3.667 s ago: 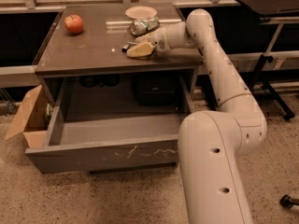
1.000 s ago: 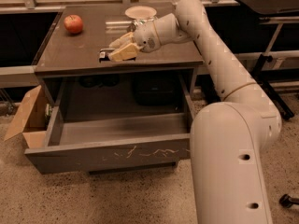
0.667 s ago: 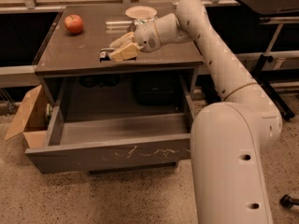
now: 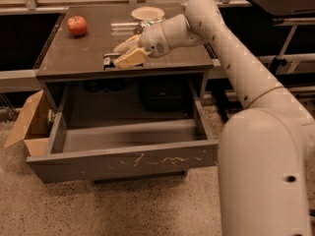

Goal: Place rxbar chocolate into top drawer

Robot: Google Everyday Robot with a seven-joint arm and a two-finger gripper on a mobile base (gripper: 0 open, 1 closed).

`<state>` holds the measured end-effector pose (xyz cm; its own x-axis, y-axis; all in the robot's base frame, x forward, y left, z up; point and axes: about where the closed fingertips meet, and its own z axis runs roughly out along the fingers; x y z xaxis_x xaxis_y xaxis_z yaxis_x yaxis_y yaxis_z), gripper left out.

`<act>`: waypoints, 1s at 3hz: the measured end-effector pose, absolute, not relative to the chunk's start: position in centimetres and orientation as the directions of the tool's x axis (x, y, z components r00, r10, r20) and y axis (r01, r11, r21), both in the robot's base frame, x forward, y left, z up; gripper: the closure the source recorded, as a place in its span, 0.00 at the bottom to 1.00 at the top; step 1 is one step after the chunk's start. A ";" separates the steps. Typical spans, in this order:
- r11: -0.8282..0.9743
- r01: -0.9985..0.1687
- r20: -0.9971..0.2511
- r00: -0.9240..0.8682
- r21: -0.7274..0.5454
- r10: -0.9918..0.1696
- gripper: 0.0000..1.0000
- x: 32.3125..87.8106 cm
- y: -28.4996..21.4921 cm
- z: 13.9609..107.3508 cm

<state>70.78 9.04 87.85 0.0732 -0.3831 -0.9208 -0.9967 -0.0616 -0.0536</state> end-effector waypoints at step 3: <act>-0.118 -0.991 -0.934 -0.016 0.062 -0.358 1.00 61.6 10.7 78.9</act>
Offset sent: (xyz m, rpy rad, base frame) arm -0.1118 0.0137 -0.0887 0.0253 0.0967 0.0624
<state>61.62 10.73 78.91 -0.0161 -0.3576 -0.9337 -0.9911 -0.1176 0.0622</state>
